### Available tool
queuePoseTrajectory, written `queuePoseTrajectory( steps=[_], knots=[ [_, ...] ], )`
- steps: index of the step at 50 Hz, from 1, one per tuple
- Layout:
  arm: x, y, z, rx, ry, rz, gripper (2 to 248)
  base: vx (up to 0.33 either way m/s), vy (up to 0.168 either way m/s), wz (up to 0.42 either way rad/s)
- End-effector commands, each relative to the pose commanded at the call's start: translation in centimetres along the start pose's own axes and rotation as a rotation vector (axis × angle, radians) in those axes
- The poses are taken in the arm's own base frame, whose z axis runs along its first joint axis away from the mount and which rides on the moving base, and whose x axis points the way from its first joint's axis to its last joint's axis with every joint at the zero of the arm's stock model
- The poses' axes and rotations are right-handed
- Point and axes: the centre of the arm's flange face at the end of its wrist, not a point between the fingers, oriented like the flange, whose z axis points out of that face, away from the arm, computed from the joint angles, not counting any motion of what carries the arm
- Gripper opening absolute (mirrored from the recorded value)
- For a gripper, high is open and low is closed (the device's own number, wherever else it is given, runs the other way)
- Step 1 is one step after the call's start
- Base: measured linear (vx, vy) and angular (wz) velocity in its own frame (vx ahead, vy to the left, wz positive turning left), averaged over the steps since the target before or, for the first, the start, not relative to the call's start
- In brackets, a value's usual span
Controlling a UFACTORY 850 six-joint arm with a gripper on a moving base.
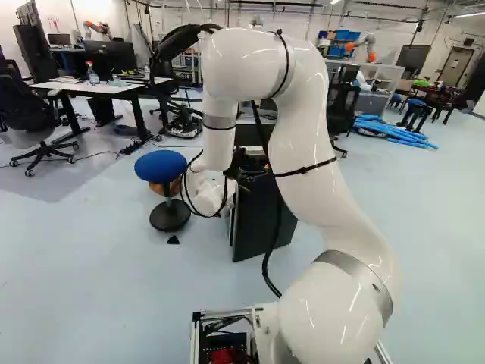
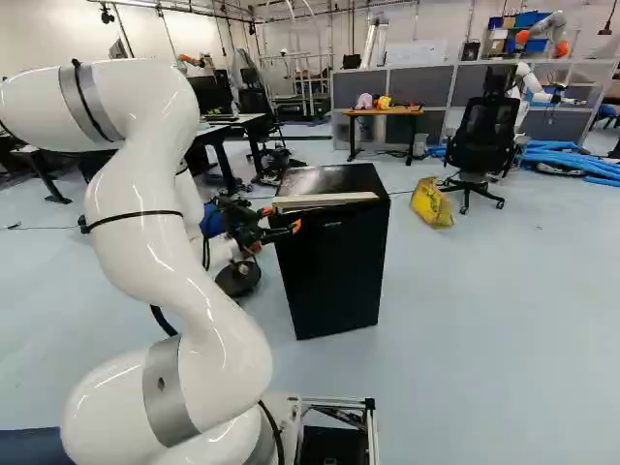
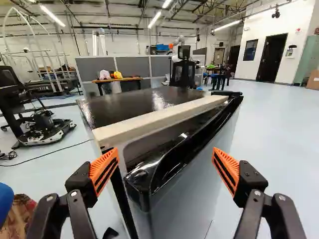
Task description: Grab a drink from the fridge
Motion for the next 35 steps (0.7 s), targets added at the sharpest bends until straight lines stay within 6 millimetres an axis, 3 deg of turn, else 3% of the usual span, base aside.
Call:
queuePoseTrajectory(
  steps=[35],
  knots=[
    [0.2, 2.4, -2.6, -0.025, -0.016, -0.033, 247, 0.0, 0.0, 0.0]
  ],
)
